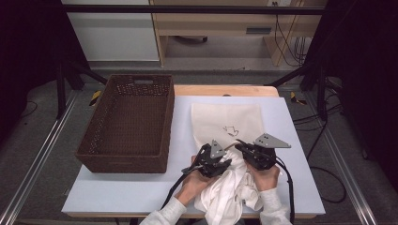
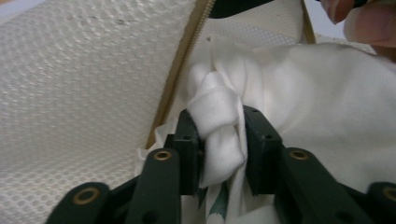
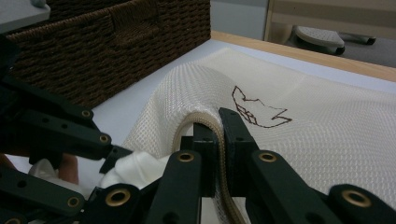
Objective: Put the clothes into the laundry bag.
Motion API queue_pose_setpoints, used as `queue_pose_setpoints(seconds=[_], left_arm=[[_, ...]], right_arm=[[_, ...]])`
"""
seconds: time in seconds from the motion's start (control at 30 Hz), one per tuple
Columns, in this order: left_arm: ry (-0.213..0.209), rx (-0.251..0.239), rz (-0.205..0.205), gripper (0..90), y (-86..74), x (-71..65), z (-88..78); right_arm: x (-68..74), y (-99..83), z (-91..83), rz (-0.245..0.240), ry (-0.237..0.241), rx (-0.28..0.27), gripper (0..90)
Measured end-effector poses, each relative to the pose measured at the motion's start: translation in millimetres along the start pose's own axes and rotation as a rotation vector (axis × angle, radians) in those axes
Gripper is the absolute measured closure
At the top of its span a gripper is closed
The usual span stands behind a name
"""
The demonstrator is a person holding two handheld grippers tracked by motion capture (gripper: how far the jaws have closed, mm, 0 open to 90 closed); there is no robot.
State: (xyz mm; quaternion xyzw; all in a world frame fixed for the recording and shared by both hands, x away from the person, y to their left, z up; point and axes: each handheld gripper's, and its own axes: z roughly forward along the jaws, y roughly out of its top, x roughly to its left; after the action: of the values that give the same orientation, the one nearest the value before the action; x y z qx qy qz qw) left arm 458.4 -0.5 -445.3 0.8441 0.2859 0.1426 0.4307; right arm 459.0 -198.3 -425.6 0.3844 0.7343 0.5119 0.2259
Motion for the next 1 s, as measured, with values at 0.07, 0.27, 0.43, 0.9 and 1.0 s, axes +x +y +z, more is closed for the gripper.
queue_pose_setpoints(seconds=[0.07, 0.27, 0.43, 0.9, 1.0], left_arm=[[0.029, -0.019, 0.0, 52.3, -2.1, 1.0, -2.7], [0.014, -0.059, -0.026, 24.9, -7.8, 7.6, -29.4], [-0.018, -0.068, -0.086, 22.9, -20.8, 8.5, -50.1], [-0.059, -0.106, -0.086, 84.5, -19.2, -15.8, -37.1], [-0.051, -0.113, -0.058, 84.6, -7.1, -18.3, -37.1]], right_arm=[[-0.6, -0.7, 0.3, -0.003, -0.005, 0.007, 86.0], [-3.7, -3.8, -0.8, 0.001, -0.011, 0.015, 85.8], [-3.9, -5.2, -0.2, 0.002, -0.015, 0.022, 85.8], [-3.8, -9.8, 4.7, 0.008, -0.006, 0.035, 85.9], [-3.4, -9.7, 4.7, 0.016, 0.003, 0.032, 86.0]])
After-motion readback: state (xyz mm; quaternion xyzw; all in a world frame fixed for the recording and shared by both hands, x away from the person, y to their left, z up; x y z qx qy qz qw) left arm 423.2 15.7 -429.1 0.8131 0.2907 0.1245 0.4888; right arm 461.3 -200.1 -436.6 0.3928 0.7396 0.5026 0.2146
